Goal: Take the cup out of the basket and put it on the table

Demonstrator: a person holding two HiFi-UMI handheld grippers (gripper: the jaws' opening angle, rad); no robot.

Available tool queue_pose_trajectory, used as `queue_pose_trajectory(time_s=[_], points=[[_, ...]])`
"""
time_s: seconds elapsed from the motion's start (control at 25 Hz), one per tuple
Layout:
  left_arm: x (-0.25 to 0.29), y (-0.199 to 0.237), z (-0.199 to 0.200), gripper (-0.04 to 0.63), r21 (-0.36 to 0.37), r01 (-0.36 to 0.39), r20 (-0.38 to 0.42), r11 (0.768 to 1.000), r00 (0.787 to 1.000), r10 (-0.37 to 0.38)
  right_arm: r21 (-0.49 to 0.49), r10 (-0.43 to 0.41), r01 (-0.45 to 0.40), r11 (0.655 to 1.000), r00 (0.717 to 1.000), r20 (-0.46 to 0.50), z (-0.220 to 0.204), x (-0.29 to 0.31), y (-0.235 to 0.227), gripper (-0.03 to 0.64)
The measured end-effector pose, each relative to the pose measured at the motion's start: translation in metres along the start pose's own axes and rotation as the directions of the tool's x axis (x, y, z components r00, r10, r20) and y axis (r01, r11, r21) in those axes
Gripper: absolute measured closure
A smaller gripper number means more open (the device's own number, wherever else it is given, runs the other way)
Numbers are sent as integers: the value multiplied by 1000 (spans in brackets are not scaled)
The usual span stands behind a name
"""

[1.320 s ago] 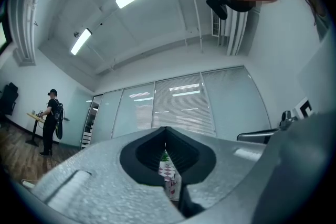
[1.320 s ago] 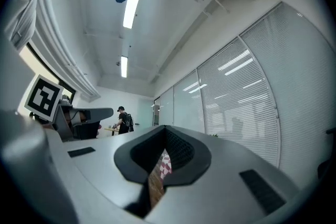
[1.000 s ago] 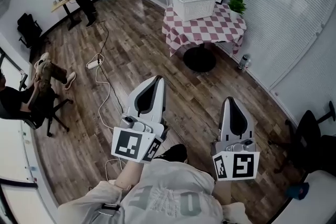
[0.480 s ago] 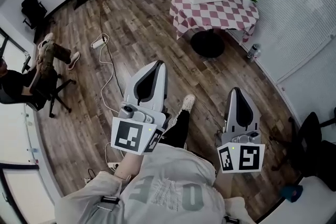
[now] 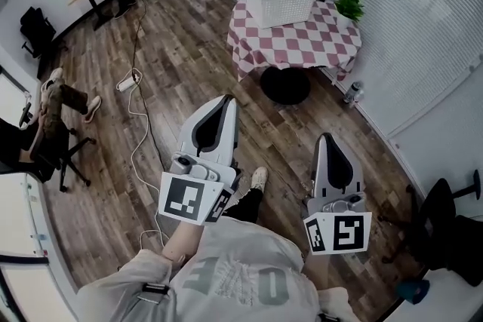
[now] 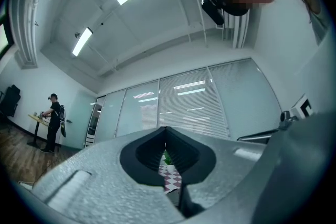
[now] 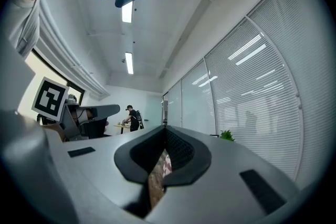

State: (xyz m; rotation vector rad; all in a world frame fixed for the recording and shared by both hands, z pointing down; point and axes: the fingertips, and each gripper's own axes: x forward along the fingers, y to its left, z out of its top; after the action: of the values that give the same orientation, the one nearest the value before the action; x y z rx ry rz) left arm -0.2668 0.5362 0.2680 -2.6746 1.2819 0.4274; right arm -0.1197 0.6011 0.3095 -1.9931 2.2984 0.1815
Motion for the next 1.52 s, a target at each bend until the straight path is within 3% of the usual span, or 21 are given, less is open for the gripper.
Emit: queue_pose_trajectory(time_s=[0.32, 0.64, 0.96, 1.52], points=[[112, 43, -19, 589, -33, -2, 6, 999, 1000, 2, -19, -9, 9, 1000, 1000, -10, 5, 101, -56, 606], [207, 111, -43, 589, -57, -66, 42, 996, 997, 69, -61, 33, -32, 998, 999, 8, 9, 219, -96, 606], [251, 164, -84, 589, -59, -159, -35, 986, 987, 157, -5, 91, -92, 996, 993, -69, -29, 296, -110, 606], [362, 209, -115, 589, -16, -234, -26, 972, 972, 234, -3, 207, -207, 978, 978, -32, -43, 443, -162, 606]])
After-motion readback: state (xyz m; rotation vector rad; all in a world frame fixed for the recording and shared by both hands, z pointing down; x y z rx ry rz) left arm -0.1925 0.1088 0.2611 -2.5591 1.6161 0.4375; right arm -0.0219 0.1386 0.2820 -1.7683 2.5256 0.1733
